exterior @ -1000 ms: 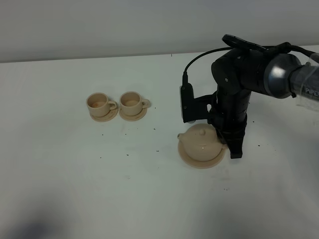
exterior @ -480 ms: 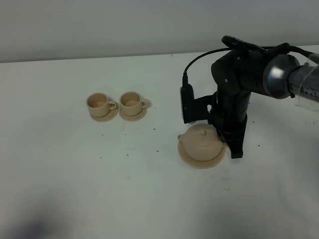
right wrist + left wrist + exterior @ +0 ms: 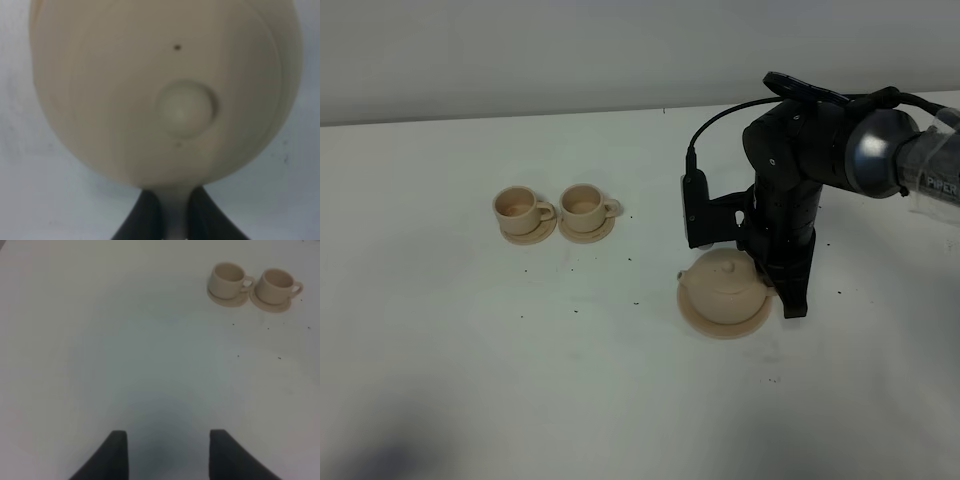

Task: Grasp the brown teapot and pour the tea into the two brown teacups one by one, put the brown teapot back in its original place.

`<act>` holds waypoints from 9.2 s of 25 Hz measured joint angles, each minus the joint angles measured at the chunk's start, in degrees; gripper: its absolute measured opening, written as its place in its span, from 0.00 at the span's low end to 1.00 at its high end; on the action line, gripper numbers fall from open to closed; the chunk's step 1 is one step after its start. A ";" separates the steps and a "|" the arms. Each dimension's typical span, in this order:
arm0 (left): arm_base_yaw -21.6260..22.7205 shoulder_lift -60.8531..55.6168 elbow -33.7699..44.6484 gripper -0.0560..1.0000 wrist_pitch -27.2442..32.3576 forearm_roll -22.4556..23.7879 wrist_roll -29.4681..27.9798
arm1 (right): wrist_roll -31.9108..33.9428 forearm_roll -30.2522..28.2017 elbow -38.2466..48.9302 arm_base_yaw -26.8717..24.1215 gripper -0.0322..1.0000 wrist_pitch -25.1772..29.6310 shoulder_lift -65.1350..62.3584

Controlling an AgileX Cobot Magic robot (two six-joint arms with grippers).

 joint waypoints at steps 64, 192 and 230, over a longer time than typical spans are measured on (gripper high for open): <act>0.00 0.00 0.00 0.43 0.00 0.00 -0.01 | 22.46 1.67 -11.49 -2.17 0.14 -1.31 -0.57; 0.00 0.00 0.00 0.43 0.00 0.00 -0.01 | 24.69 -48.69 -39.42 15.62 0.14 4.34 24.35; 0.00 0.00 0.00 0.43 0.00 0.00 -0.02 | 19.53 -52.62 -39.42 16.07 0.14 1.92 24.35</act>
